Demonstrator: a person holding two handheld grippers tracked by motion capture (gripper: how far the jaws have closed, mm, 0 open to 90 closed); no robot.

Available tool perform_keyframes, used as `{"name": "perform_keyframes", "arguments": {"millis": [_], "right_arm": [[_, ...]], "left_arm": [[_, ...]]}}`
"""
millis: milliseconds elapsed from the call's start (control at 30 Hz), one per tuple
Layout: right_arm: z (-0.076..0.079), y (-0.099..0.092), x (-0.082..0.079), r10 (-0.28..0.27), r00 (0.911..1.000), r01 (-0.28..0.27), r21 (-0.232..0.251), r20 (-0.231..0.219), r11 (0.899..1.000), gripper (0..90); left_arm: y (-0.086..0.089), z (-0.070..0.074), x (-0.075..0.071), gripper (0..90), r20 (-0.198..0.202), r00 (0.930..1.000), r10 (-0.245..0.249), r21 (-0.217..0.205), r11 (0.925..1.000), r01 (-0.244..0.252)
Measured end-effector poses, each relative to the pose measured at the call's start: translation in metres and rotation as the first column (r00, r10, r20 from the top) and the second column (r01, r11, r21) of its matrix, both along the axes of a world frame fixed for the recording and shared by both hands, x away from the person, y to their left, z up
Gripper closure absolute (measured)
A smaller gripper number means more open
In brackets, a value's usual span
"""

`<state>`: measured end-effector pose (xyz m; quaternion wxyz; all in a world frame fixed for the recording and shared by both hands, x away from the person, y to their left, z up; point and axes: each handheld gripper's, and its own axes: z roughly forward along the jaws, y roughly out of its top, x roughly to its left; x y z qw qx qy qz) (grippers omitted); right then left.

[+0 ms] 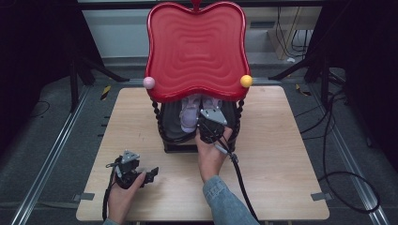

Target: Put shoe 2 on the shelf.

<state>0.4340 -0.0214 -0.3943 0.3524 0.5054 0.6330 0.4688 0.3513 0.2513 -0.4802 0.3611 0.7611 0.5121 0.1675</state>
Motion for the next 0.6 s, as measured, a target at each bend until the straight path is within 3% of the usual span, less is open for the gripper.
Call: {"name": "perform_keyframes", "arguments": {"millis": [200, 600], "right_arm": [[-0.0005, -0.0004, 0.0005, 0.005, 1.0000, -0.005, -0.009, -0.004, 1.000, 84.5], [0.0036, -0.0093, -0.0052, 0.033, 0.9992, -0.034, -0.012, -0.021, 0.999, 68.9]], "left_arm": [[-0.0008, -0.0001, -0.0002, 11.9, 0.000, 1.0000, -0.003, 0.002, 1.0000, 0.003], [-0.0031, -0.0004, -0.0006, 11.8, 0.000, 1.0000, -0.007, 0.000, 1.0000, 0.007]]}}
